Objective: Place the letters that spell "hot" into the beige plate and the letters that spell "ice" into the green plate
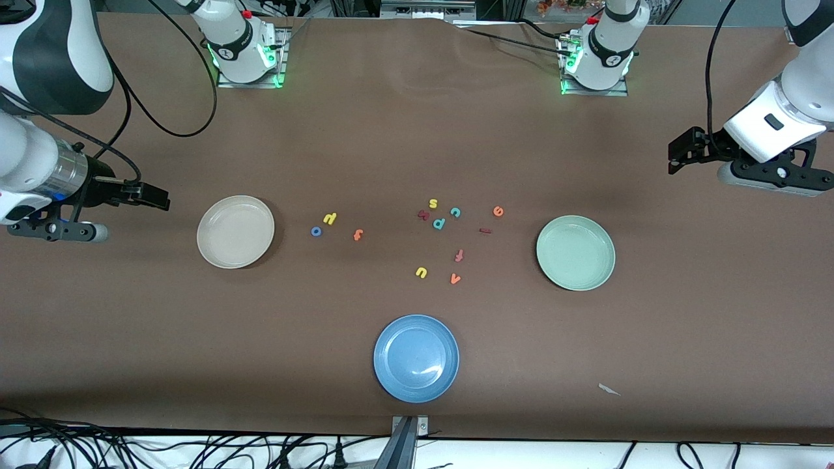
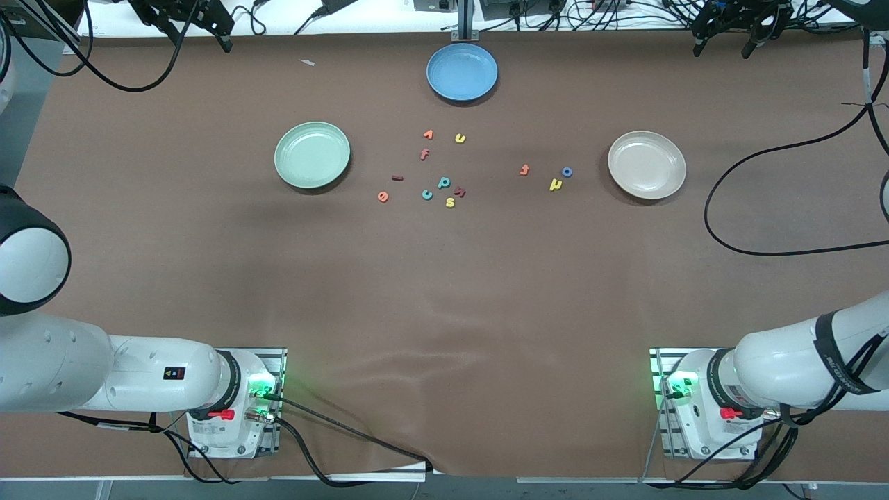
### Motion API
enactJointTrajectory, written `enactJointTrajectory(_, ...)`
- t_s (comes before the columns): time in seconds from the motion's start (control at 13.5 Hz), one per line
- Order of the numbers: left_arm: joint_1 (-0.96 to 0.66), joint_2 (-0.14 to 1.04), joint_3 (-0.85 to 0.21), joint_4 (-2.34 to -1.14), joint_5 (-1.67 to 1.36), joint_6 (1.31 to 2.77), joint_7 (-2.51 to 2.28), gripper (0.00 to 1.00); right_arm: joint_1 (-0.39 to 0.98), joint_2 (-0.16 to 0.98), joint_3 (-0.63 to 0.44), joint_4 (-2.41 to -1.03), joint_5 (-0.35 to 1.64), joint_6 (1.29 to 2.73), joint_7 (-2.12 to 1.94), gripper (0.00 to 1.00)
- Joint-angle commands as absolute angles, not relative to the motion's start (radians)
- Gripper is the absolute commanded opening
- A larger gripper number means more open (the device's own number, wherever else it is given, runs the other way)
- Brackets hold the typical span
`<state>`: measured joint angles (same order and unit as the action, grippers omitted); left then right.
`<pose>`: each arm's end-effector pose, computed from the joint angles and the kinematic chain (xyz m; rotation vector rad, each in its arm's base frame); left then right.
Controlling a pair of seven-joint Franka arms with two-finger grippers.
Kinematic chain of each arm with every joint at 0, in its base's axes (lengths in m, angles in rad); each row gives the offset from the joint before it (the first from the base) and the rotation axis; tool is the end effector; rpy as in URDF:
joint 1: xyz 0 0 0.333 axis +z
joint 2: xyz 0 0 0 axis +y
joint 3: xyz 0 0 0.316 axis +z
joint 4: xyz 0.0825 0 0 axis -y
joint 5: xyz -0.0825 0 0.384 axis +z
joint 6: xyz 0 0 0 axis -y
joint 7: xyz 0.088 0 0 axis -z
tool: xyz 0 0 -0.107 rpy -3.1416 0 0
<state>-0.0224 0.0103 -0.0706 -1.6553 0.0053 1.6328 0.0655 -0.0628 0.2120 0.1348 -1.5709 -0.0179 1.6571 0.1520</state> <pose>0.5579 -0.0513 0.5841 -3.1263 0.2489 0.0513 0.6125 0.0356 0.5082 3.1299 -0.1230 -0.1949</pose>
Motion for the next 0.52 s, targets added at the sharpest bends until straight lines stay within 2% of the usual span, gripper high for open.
enactJointTrajectory(0.0, -0.017, 0.005, -0.074, -1.655, 0.028, 1.624, 0.084, 1.00, -0.064, 0.195, 0.137, -1.575, -0.026, 1.652, 0.150, 1.00)
enactJointTrajectory(0.45, -0.017, 0.005, -0.075, -1.655, 0.023, 1.624, 0.083, 1.00, -0.061, 0.195, 0.138, -1.574, -0.028, 1.655, 0.149, 1.00)
